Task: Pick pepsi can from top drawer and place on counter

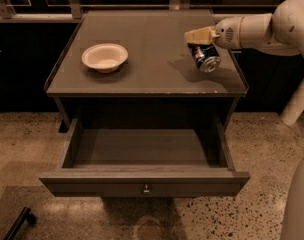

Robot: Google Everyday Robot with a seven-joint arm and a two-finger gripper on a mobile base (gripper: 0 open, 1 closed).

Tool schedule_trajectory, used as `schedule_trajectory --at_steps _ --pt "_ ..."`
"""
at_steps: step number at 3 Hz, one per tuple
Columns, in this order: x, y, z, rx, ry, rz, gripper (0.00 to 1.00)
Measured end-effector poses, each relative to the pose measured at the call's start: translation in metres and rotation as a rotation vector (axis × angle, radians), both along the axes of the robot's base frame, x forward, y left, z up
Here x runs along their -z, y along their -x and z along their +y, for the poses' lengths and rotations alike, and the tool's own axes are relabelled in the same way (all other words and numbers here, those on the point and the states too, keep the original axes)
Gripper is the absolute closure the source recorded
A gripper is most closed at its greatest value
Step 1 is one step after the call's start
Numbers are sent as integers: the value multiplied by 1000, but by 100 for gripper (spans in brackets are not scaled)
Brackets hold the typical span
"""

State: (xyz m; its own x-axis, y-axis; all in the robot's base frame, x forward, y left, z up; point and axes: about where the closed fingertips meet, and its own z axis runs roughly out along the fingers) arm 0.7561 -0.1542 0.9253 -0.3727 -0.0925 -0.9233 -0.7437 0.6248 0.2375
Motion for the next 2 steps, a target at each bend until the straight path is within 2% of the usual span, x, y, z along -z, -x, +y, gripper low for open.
schedule_trajectory --at_steps 2 --pt "0 0 0 0 0 0 35"
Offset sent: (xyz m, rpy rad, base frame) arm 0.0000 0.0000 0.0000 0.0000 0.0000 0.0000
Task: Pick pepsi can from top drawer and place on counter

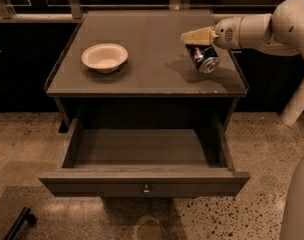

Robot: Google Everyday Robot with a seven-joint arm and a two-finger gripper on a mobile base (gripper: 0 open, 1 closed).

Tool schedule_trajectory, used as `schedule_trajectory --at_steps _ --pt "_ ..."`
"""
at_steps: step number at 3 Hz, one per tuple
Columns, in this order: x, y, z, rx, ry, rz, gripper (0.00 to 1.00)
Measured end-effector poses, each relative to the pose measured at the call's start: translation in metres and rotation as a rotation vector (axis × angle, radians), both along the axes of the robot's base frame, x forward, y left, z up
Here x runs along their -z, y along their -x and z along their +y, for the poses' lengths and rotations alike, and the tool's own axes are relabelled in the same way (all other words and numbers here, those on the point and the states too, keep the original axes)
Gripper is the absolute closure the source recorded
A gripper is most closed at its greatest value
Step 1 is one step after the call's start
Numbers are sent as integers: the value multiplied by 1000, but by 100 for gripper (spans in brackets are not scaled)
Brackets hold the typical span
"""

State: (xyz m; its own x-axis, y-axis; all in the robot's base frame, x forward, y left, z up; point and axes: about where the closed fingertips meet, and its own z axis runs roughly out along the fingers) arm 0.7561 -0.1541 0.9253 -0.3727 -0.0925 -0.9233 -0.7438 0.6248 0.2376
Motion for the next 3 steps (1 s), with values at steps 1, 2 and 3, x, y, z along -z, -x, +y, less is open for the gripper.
schedule_trajectory --at_steps 1,2,3 --pt "0 0 0 0 0 0 11" --pt "0 0 0 0 0 0 0" --pt "0 0 0 0 0 0 0"
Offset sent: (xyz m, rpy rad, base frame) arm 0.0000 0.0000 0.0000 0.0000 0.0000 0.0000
